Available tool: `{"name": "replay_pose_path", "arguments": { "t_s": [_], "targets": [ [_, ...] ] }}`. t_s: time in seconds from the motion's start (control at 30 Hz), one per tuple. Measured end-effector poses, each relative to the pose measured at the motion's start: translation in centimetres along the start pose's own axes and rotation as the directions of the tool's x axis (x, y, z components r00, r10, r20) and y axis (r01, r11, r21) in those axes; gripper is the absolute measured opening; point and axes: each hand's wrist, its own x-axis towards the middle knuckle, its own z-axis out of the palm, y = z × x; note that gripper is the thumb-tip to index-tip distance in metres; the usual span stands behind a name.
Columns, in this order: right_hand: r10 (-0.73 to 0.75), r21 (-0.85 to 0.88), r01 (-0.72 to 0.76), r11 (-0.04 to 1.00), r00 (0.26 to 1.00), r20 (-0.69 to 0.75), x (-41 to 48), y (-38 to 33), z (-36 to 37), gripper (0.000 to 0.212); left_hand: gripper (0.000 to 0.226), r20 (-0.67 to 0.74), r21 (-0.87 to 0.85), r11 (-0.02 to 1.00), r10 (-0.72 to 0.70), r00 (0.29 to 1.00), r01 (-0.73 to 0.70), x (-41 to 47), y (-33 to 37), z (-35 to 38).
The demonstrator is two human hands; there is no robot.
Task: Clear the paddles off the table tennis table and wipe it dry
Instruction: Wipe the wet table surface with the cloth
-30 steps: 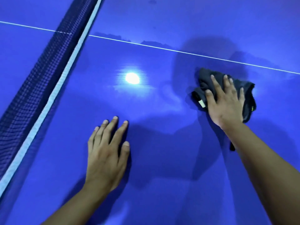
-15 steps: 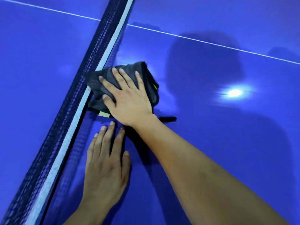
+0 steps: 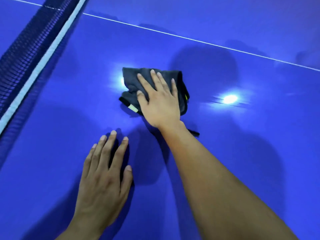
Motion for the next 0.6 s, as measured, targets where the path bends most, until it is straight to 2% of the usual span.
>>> {"name": "replay_pose_path", "arguments": {
  "t_s": [0.17,0.33,0.5,0.6],
  "targets": [
    [0.242,-0.072,-0.246,0.967,0.969,-0.058,-6.9,14.0,-4.9,0.056,0.061,0.061,0.009,0.996,0.084,0.995,-0.085,-2.3,6.2,2.0],
    [0.496,-0.078,-0.502,0.862,0.864,-0.083,-13.9,24.2,-8.8,0.057,0.061,0.092,0.106,0.992,0.065,0.994,-0.075,-3.0,8.3,3.6],
    [0.533,-0.092,-0.537,0.838,0.843,-0.074,-16.3,26.1,-9.7,0.059,0.061,0.106,0.137,0.988,0.062,0.992,-0.076,-3.1,8.4,3.7],
    [0.511,-0.094,-0.515,0.852,0.857,-0.067,-16.1,26.4,-9.7,0.06,0.06,0.099,0.055,0.996,0.07,0.993,-0.076,-3.0,8.3,3.5]
  ]
}}
